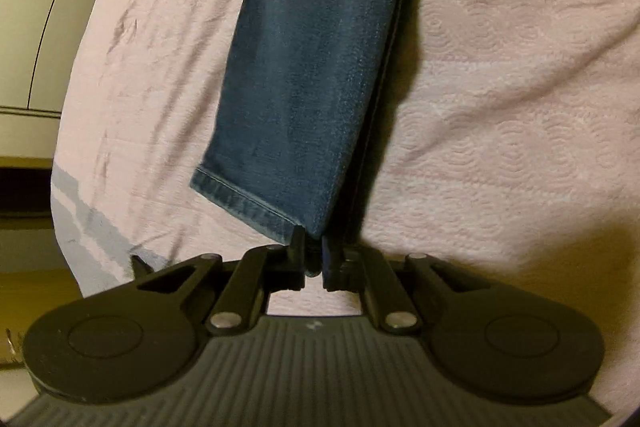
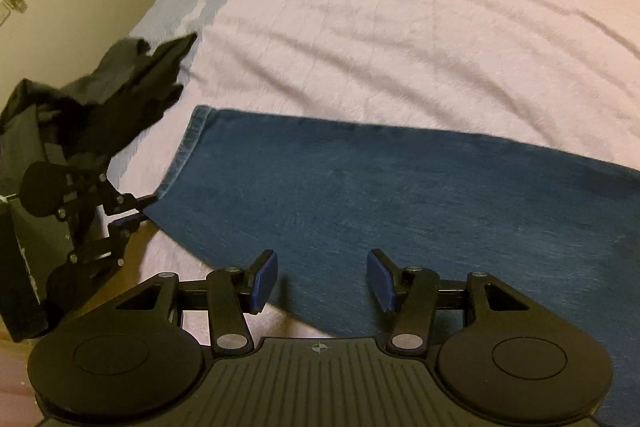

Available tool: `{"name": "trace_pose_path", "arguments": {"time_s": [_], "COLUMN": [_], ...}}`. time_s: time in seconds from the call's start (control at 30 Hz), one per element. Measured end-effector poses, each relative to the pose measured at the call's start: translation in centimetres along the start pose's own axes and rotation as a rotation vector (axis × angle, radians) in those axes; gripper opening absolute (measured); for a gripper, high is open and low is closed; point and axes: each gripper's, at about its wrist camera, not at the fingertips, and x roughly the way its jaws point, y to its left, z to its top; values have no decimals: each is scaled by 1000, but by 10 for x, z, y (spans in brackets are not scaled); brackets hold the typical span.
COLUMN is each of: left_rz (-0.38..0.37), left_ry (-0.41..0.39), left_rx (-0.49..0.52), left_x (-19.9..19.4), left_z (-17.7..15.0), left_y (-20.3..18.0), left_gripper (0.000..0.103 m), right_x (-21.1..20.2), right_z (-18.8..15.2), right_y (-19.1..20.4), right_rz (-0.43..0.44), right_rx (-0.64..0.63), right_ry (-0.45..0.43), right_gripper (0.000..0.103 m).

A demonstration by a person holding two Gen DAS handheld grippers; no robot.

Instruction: Fold clothes

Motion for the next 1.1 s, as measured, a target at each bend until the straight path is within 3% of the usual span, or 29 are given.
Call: {"name": "trace_pose_path", "arguments": {"time_s": [0.07, 0.23, 0.33, 0.4, 0.53, 0.63, 0.8, 0.93, 1.1], "left_rz": [-11, -28, -42, -51, -56, -53, -49, -62, -51], "left_ry": [3, 5, 22, 39, 63, 86, 126, 158, 175], "left_rx": [-26, -19, -33, -69, -142, -203, -345, -466, -498], "left_x": [3, 2, 6, 3, -10, -24, -55, -84, -112], "left_z": [0, -1, 0, -2, -8, -12, -15, -13, 1], "left_y": [3, 3, 14, 20, 29, 34, 41, 40, 32], "left_gripper": [6, 8, 12, 19, 22, 27, 30, 32, 32], "right_x": [6, -8, -29, -52, -101, -128, -147, -152, -161], "right_z": [-2, -27, -47, -61, -82, -92, -94, -92, -92], "right_y": [-1, -39, -67, -83, -96, -96, -85, -68, -61], "right_rz": [2, -38, -152, -198, -270, -360, -462, -462, -420], "right_rx": [11, 196, 300, 387, 469, 460, 359, 275, 258], "right_ry": [21, 23, 21, -11, -91, -124, -103, -92, -100], "right_gripper": [53, 53, 53, 53, 55, 67, 69, 69, 69]}}
